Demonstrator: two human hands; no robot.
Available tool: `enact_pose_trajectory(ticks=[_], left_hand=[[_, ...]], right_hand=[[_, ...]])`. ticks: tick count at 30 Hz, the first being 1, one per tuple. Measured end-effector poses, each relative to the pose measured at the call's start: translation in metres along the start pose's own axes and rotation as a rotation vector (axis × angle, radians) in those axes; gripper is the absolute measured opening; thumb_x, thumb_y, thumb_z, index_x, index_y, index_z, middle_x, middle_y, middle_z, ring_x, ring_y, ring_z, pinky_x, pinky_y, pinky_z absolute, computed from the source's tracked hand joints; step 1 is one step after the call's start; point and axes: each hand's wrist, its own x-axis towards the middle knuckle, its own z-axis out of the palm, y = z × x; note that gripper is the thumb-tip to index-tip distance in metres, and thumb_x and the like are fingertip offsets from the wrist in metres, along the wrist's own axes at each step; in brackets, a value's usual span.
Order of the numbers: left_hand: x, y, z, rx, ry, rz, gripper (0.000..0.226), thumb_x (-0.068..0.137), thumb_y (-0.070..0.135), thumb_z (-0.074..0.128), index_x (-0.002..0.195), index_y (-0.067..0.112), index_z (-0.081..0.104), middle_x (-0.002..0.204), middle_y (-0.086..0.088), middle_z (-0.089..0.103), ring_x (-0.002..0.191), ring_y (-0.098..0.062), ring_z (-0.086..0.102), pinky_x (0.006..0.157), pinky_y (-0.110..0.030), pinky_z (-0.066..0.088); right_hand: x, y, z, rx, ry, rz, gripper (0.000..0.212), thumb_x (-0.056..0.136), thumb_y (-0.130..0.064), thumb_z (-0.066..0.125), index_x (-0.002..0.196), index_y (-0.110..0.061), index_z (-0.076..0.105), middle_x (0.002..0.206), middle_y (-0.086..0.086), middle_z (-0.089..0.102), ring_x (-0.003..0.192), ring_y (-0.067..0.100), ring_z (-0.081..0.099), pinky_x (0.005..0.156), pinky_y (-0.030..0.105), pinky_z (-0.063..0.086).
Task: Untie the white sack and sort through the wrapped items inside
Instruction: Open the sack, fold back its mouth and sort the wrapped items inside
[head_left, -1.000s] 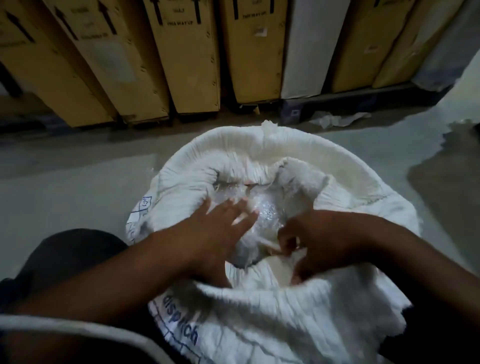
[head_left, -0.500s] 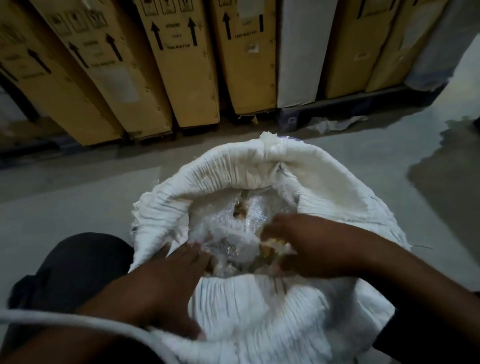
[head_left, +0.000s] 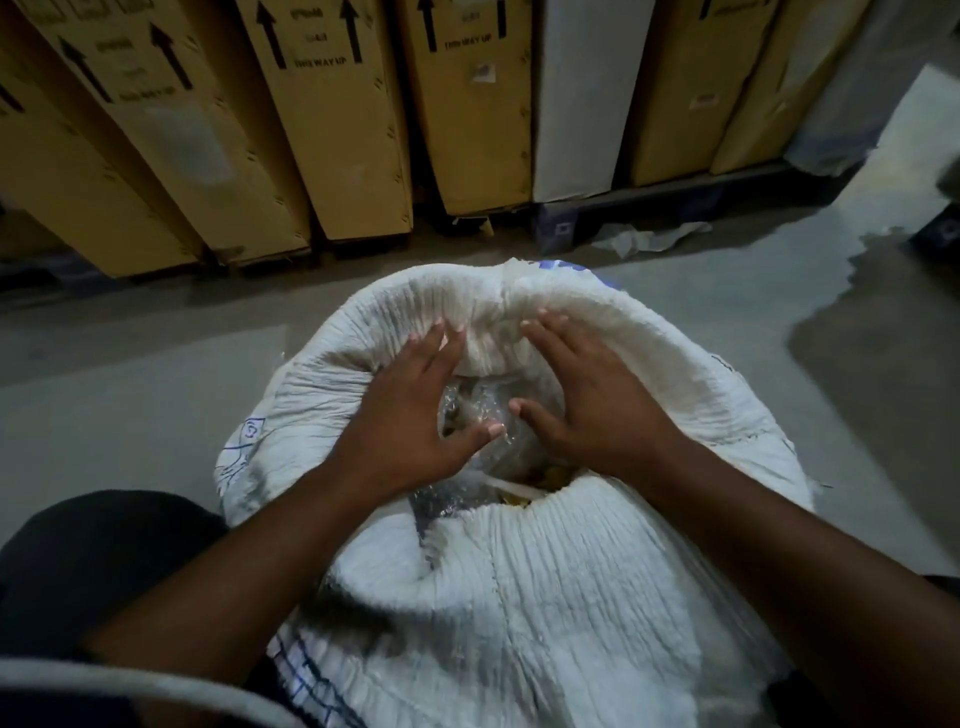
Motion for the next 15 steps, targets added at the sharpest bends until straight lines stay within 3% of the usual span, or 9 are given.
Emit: enact_pose_trajectory(ticks=[3, 5, 8, 11, 15], left_hand=[[0.009, -0.013, 0.004, 0.158, 0.041, -0.055, 0.105, 0.081, 0.087, 0.047, 0.164, 0.037, 0.005, 0.175, 0.005, 0.000, 0.161, -0.025, 0.004, 0.126, -0.060, 0.012], [0.014, -0.024, 0.005, 0.257, 0.054, -0.099, 0.108, 0.079, 0.091, 0.041, 0.164, 0.034, 0.008, 0.175, 0.003, 0.002, 0.161, -0.026, 0.006, 0.126, -0.061, 0.011], [0.016, -0.036, 0.009, 0.368, 0.101, -0.152, 0.112, 0.077, 0.095, 0.037, 0.165, 0.029, 0.014, 0.174, 0.000, 0.009, 0.160, -0.025, 0.012, 0.127, -0.057, 0.009], [0.017, -0.040, 0.004, 0.372, 0.165, -0.191, 0.116, 0.075, 0.095, 0.040, 0.165, 0.027, 0.013, 0.171, -0.001, 0.022, 0.157, -0.026, 0.022, 0.126, -0.053, 0.017], [0.015, -0.061, -0.020, 0.336, 0.202, -0.279, 0.113, 0.075, 0.095, 0.042, 0.161, 0.023, 0.029, 0.162, -0.005, 0.041, 0.148, -0.029, 0.039, 0.120, -0.049, 0.032]], right_hand=[[0.008, 0.018, 0.012, -0.181, -0.087, -0.015, 0.095, 0.087, -0.072, 0.050, 0.163, -0.029, 0.011, 0.173, 0.001, 0.000, 0.159, 0.024, -0.004, 0.127, 0.054, 0.007], [0.014, 0.027, 0.013, -0.244, -0.088, -0.009, 0.100, 0.085, -0.078, 0.046, 0.163, -0.029, 0.007, 0.173, 0.001, -0.001, 0.159, 0.023, -0.008, 0.127, 0.055, 0.004], [0.023, 0.042, 0.007, -0.286, -0.063, 0.032, 0.107, 0.081, -0.083, 0.045, 0.164, -0.027, 0.007, 0.172, 0.003, 0.007, 0.159, 0.023, -0.004, 0.128, 0.051, 0.003], [0.021, 0.062, -0.010, -0.312, -0.017, 0.099, 0.115, 0.076, -0.084, 0.049, 0.164, -0.020, 0.011, 0.171, 0.008, 0.013, 0.159, 0.025, 0.003, 0.127, 0.040, 0.000], [0.024, 0.073, -0.017, -0.318, -0.052, 0.119, 0.119, 0.072, -0.090, 0.045, 0.163, -0.018, 0.016, 0.170, 0.008, 0.020, 0.157, 0.025, 0.016, 0.128, 0.044, 0.014]])
